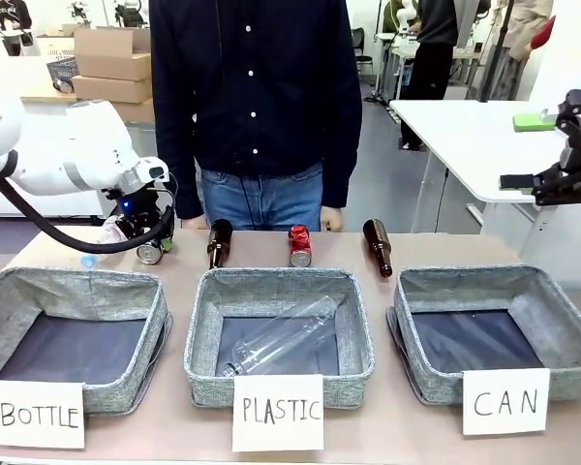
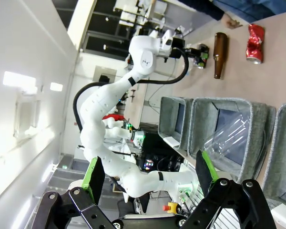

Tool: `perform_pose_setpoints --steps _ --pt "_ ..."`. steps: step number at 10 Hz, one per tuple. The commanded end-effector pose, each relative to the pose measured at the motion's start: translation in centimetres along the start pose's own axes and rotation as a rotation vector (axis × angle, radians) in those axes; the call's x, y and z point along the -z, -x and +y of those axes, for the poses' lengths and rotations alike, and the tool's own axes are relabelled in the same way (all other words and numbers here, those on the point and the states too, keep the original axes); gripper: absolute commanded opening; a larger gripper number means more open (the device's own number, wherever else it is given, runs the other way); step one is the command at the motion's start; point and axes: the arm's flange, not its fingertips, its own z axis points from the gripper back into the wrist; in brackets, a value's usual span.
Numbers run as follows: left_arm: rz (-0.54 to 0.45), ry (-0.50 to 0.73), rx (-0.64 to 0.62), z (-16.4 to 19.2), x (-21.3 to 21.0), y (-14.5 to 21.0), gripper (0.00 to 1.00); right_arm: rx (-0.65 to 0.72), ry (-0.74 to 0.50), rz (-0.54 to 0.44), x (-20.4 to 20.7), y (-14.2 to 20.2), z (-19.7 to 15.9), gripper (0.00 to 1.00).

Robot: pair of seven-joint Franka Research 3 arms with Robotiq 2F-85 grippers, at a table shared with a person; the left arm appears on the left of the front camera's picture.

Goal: Sort the can waste into the basket.
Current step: Pick up the can waste from the table and place it in the right Fabric basket.

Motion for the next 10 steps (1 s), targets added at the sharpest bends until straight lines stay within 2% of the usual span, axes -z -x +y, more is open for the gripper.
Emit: perform_pose_setpoints --steps 1,3,4,5,6,7,9,10 --pt "-0.018 -0.007 -0.014 -0.3 -0.3 1.2 0.00 -0.028 -0.017 -0.008 0.3 -0.4 0.1 1.00" --pt "-0.051 0.015 0.009 -0.6 -1.9 2.3 0.00 -0.028 -0.017 -0.008 0.3 -0.4 0.1 1.00" --pt "-0.083 0.113 0.095 -1.3 -5.0 4.2 0.00 -0.028 -0.017 -0.008 0.3 -0.4 0.1 1.00" --pt "-0.149 0.234 0.212 -2.5 -9.7 7.5 0.00 -0.028 -0.017 -0.008 0.3 -0.4 0.1 1.00" --pt "-0.211 0.349 0.384 -4.1 -15.1 12.7 0.00 -0.028 -0.017 -0.008 0.3 -0.4 0.1 1.00" --pt "-0.234 0.451 0.540 -5.3 -18.6 17.6 0.00 -0.028 -0.017 -0.008 0.3 -0.4 0.1 1.00" --pt "-0.221 0.568 0.859 -6.8 -21.0 25.6 0.00 -0.028 -0.017 -0.008 0.3 -0.4 0.1 1.00" --pt "-0.185 0.570 0.975 -6.7 -20.8 28.0 0.00 -0.028 -0.017 -0.008 0.3 -0.4 0.1 1.00"
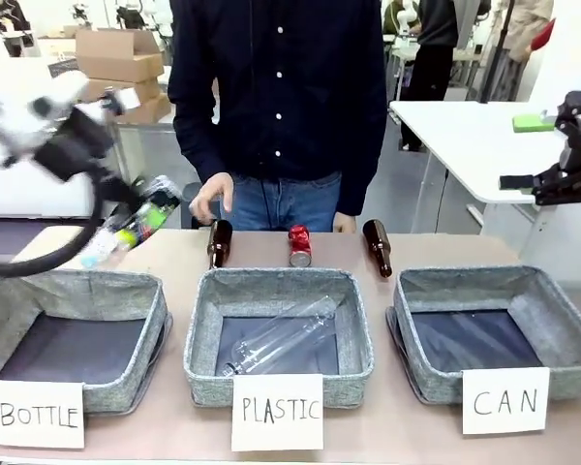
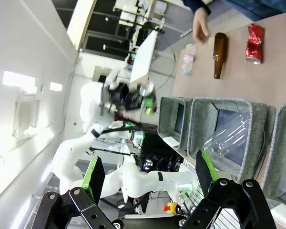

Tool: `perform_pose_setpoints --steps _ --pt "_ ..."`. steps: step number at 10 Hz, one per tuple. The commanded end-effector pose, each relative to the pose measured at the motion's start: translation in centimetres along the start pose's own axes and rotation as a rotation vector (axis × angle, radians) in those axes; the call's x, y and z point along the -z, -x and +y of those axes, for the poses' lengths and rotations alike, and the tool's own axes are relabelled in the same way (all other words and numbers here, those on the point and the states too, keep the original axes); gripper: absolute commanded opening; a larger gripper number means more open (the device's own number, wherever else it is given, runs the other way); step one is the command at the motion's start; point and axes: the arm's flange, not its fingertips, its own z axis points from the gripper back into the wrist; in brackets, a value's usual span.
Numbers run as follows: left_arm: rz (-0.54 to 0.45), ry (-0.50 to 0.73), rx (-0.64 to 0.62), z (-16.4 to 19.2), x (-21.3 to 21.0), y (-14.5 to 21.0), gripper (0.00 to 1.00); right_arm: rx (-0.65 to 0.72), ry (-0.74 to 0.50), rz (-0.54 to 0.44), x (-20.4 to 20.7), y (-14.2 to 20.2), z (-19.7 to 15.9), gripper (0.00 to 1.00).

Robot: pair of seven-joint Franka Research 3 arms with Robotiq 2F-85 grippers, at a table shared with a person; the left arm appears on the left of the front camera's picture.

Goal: Sort the can waste into the basket.
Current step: Pick up the can waste from the table and place it in the right Fabric basket.

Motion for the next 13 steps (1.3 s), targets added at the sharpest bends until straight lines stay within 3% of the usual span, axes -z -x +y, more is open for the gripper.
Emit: perform_pose_setpoints --steps 1,2,5,6,7,8,9,11,12,13 --pt "0.185 0.048 0.125 0.3 -0.4 5.1 0.00 -0.026 -0.020 -0.008 0.3 -0.4 0.1 1.00" --pt "0.000 0.000 0.000 0.0 0.0 0.0 0.00 -0.026 -0.020 -0.008 0.3 -0.4 0.1 1.00" --pt "0.000 0.000 0.000 0.0 0.0 0.0 0.00 -0.026 -0.020 -0.008 0.3 -0.4 0.1 1.00" --pt "0.025 0.023 0.032 -0.5 -0.5 1.8 0.37 0.000 0.000 0.000 0.0 0.0 0.0 1.00" --pt "-0.045 0.164 0.281 -1.2 2.5 -2.2 0.37 -0.103 0.077 -0.013 -1.7 -0.4 3.1 1.00" --pt "-0.072 0.151 0.420 -3.3 4.8 -7.2 0.37 -0.183 0.104 -0.008 -4.1 -0.6 4.6 1.00" --pt "-0.089 0.200 0.576 -7.7 7.4 -12.7 0.37 -0.189 0.192 -0.099 -7.9 -0.7 4.6 1.00" --pt "-0.024 0.233 0.788 -16.2 13.8 -18.9 0.37 -0.135 0.348 -0.264 -14.7 1.1 2.2 1.00" --pt "0.005 0.097 0.863 -19.0 18.0 -21.0 0.37 -0.090 0.393 -0.296 -16.9 2.8 0.7 1.00" --pt "0.013 0.069 0.913 -21.5 22.5 -23.0 0.37 -0.037 0.449 -0.281 -18.9 5.2 -1.2 1.00"
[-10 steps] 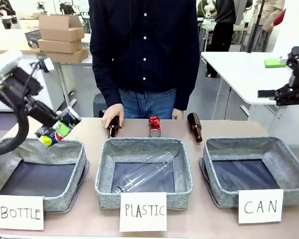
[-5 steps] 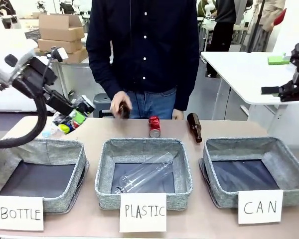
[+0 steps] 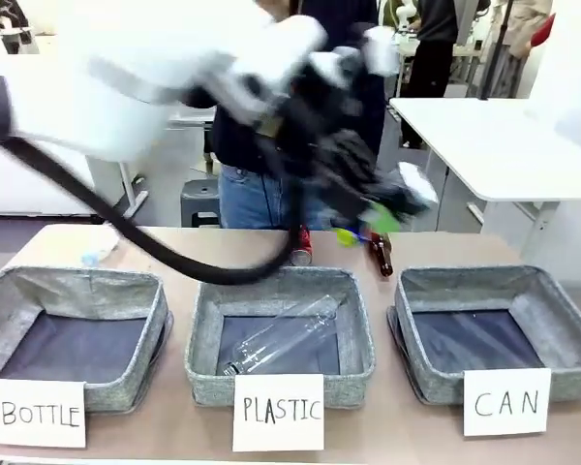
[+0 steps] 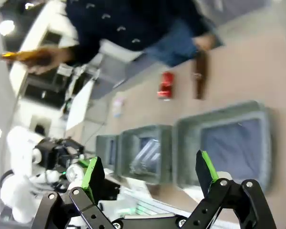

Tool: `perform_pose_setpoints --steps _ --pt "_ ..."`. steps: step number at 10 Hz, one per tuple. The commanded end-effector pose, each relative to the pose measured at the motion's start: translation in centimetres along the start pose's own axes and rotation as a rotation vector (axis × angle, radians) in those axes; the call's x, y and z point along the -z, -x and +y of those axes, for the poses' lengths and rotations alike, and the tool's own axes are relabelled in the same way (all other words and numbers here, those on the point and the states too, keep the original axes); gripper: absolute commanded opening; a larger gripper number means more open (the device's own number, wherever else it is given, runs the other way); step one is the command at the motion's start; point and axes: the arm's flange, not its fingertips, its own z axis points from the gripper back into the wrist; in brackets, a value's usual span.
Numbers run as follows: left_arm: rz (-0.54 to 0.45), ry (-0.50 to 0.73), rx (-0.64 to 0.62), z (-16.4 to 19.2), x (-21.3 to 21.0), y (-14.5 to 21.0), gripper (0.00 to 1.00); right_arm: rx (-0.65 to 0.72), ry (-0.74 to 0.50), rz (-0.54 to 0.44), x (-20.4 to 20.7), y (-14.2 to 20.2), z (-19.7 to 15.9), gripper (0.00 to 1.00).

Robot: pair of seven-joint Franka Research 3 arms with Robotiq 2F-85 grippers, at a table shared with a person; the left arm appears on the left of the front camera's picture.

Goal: Sort the can waste into the basket.
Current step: Pick up the can waste from the table and place it in the right Fabric basket.

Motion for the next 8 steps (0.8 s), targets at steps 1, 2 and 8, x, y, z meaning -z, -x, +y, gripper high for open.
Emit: perform_pose_setpoints --steps 1,2,8 --pt "0.062 -0.052 0.066 3.6 6.3 -0.8 0.37 0.050 -0.007 0.103 -1.1 3.5 -3.5 1.00" --pt "0.080 0.013 0.054 3.8 10.2 -2.5 0.37 0.087 -0.030 0.103 -1.2 4.2 -5.3 1.00" --pt "0.180 0.024 -0.129 9.5 22.1 -1.8 0.37 0.044 0.027 0.028 -1.0 1.9 -2.6 1.00"
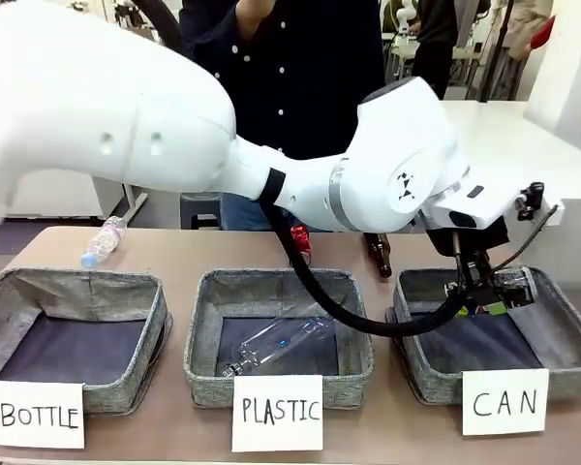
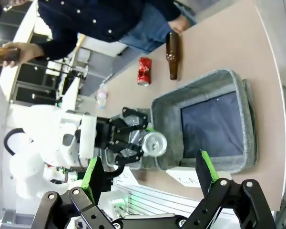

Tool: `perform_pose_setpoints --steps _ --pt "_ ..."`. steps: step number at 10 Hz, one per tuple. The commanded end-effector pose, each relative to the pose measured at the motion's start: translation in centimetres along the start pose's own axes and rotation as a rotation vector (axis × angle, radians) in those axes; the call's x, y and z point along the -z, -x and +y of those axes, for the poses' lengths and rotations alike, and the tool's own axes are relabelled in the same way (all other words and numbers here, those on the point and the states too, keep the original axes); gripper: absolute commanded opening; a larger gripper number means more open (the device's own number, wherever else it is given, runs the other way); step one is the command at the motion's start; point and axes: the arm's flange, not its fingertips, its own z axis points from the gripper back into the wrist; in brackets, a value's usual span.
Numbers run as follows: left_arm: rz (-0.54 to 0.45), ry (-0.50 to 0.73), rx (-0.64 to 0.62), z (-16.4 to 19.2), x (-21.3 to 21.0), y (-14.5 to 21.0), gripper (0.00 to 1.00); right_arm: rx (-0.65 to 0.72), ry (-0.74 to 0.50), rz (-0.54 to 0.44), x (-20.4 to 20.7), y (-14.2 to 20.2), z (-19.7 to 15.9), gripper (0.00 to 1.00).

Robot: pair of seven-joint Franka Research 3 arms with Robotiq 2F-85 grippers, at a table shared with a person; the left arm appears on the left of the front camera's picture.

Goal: Sort the can waste into the basket.
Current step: Pick up the can waste from the table and place it in the right Fabric basket.

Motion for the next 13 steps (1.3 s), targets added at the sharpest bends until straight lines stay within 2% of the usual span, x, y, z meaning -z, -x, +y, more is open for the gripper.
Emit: perform_pose_setpoints --steps 1,3,4,5,6,11,13 --pt "0.017 -0.016 -0.021 0.8 0.0 -1.4 0.37 0.015 -0.003 -0.016 0.1 -0.4 0.3 1.00" --pt "0.026 -0.006 -0.027 0.7 0.0 -0.9 0.37 0.015 -0.003 -0.016 0.1 -0.4 0.3 1.00" --pt "0.030 0.009 -0.031 0.7 -0.2 -0.6 0.47 0.015 -0.003 -0.016 0.1 -0.4 0.3 1.00" --pt "0.052 0.012 -0.022 0.7 -0.2 -0.1 0.94 0.015 -0.003 -0.016 0.1 -0.4 0.3 1.00" --pt "0.057 0.020 -0.028 0.6 -0.2 0.2 1.00 0.015 -0.003 -0.016 0.1 -0.4 0.3 1.00" --pt "0.100 0.082 -0.021 -1.0 -1.2 1.8 1.00 0.015 -0.003 -0.016 0.1 -0.4 0.3 1.00" --pt "0.196 0.123 -0.042 -4.0 -3.5 6.4 1.00 -0.045 0.009 0.014 1.1 -0.2 0.7 1.00"
